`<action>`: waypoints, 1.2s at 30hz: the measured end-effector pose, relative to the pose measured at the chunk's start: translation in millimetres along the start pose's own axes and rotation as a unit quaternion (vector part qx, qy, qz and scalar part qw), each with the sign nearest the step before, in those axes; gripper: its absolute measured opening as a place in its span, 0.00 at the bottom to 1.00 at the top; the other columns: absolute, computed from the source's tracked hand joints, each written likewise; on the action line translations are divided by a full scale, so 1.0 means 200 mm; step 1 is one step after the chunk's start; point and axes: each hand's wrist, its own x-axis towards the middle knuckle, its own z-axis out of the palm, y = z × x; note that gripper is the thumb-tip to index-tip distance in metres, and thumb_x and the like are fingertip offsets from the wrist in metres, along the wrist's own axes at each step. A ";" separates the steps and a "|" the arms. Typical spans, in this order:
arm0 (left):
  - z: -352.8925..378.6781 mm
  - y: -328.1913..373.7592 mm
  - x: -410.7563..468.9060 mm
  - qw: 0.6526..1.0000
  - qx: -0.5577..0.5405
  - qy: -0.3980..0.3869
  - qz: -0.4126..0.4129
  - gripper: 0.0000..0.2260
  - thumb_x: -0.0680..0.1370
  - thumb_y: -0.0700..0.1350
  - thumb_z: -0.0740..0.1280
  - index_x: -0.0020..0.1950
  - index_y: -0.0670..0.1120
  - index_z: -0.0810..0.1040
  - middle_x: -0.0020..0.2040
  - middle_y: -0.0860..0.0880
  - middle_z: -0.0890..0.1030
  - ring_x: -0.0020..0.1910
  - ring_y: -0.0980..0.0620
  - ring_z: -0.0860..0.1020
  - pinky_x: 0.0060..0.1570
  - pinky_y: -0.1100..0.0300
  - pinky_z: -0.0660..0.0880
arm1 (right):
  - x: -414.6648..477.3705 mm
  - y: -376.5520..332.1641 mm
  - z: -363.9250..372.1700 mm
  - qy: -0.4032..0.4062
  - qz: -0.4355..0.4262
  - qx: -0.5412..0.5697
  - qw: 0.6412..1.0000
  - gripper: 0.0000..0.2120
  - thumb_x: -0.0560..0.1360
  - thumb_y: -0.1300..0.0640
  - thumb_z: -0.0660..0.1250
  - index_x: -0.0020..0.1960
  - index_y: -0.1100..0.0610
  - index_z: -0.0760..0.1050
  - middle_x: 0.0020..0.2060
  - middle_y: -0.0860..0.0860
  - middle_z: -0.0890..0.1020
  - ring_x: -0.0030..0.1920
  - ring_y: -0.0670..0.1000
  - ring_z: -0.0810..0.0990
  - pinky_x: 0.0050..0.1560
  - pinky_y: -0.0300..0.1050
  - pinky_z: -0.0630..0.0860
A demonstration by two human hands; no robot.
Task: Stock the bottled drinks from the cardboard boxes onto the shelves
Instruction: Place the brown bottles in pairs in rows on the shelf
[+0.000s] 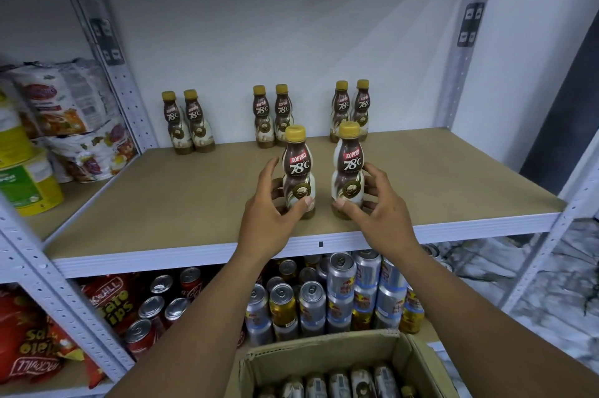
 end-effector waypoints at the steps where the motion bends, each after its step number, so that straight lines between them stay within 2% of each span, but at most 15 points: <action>1: 0.00 0.00 0.00 1.000 0.002 -0.002 0.001 0.38 0.75 0.52 0.76 0.79 0.64 0.59 0.67 0.55 0.80 0.58 0.70 0.78 0.61 0.58 0.78 | 0.00 0.00 0.00 -0.004 0.001 0.000 1.000 0.35 0.72 0.49 0.78 0.73 0.40 0.65 0.57 0.32 0.77 0.59 0.39 0.80 0.61 0.49 0.80; 3: 0.01 0.00 0.00 1.000 0.004 -0.008 0.004 0.38 0.75 0.53 0.77 0.79 0.64 0.59 0.67 0.56 0.80 0.59 0.70 0.78 0.61 0.59 0.78 | 0.00 -0.01 0.01 -0.007 -0.001 -0.002 1.000 0.36 0.72 0.47 0.78 0.73 0.39 0.64 0.57 0.32 0.77 0.58 0.37 0.79 0.61 0.51 0.80; 7: 0.03 0.01 -0.01 1.000 0.012 -0.013 0.006 0.40 0.74 0.54 0.78 0.79 0.63 0.59 0.67 0.58 0.80 0.59 0.68 0.79 0.62 0.57 0.79 | 0.00 -0.01 0.02 -0.010 -0.001 -0.017 1.000 0.38 0.70 0.43 0.79 0.73 0.37 0.63 0.62 0.39 0.79 0.58 0.39 0.80 0.59 0.53 0.81; 17: 0.04 0.01 -0.01 0.999 0.041 -0.010 0.013 0.39 0.73 0.57 0.77 0.78 0.65 0.58 0.66 0.59 0.80 0.58 0.65 0.80 0.60 0.53 0.80 | 0.00 -0.02 0.03 -0.005 -0.007 -0.059 0.998 0.37 0.69 0.39 0.77 0.72 0.33 0.61 0.59 0.33 0.76 0.56 0.41 0.81 0.55 0.54 0.82; 21: 0.04 0.02 -0.02 0.999 0.039 -0.018 0.015 0.38 0.74 0.56 0.77 0.77 0.67 0.59 0.60 0.65 0.79 0.55 0.70 0.79 0.58 0.60 0.79 | -0.01 -0.01 0.03 -0.007 -0.003 -0.059 0.998 0.38 0.69 0.36 0.76 0.73 0.33 0.60 0.61 0.37 0.79 0.56 0.42 0.82 0.56 0.54 0.81; 23: 0.03 0.02 -0.02 0.999 0.031 -0.021 0.013 0.38 0.74 0.56 0.77 0.77 0.66 0.59 0.60 0.64 0.80 0.55 0.71 0.78 0.58 0.62 0.78 | 0.00 -0.02 0.02 -0.011 0.003 -0.052 0.999 0.39 0.69 0.36 0.76 0.73 0.33 0.59 0.62 0.41 0.79 0.56 0.43 0.82 0.57 0.53 0.81; 26: 0.02 0.03 -0.01 1.000 0.006 -0.030 0.005 0.39 0.74 0.55 0.77 0.78 0.65 0.59 0.66 0.58 0.80 0.57 0.68 0.79 0.57 0.63 0.78 | 0.00 -0.03 0.00 -0.019 0.015 -0.009 1.000 0.40 0.70 0.39 0.77 0.76 0.36 0.59 0.61 0.42 0.78 0.55 0.38 0.81 0.58 0.47 0.80; 28: 0.00 0.06 0.01 0.999 -0.011 -0.036 0.003 0.41 0.74 0.54 0.77 0.79 0.65 0.57 0.66 0.59 0.78 0.59 0.66 0.78 0.55 0.67 0.76 | 0.02 -0.06 -0.02 -0.019 0.020 0.023 0.999 0.40 0.71 0.42 0.77 0.77 0.39 0.60 0.60 0.40 0.77 0.55 0.34 0.79 0.57 0.43 0.79; 31: -0.05 0.15 0.07 0.999 -0.008 -0.034 0.024 0.44 0.74 0.54 0.78 0.79 0.69 0.53 0.64 0.64 0.74 0.62 0.63 0.77 0.56 0.60 0.77 | 0.07 -0.14 -0.08 -0.004 0.003 0.031 1.000 0.41 0.71 0.42 0.77 0.77 0.36 0.58 0.64 0.44 0.77 0.61 0.40 0.78 0.60 0.48 0.79; 33: -0.09 0.22 0.12 0.998 0.008 -0.033 0.049 0.44 0.73 0.54 0.78 0.79 0.70 0.53 0.68 0.59 0.75 0.65 0.60 0.76 0.58 0.55 0.78 | 0.11 -0.22 -0.11 -0.007 -0.023 0.013 1.000 0.42 0.72 0.42 0.77 0.77 0.33 0.56 0.66 0.44 0.77 0.64 0.44 0.77 0.63 0.51 0.78; 36: -0.13 0.29 0.17 0.993 0.061 -0.060 0.078 0.45 0.73 0.53 0.78 0.79 0.71 0.52 0.70 0.58 0.74 0.65 0.59 0.76 0.59 0.56 0.76 | 0.16 -0.30 -0.14 -0.040 -0.055 -0.032 0.997 0.44 0.73 0.45 0.77 0.78 0.33 0.52 0.69 0.45 0.77 0.67 0.45 0.76 0.65 0.54 0.76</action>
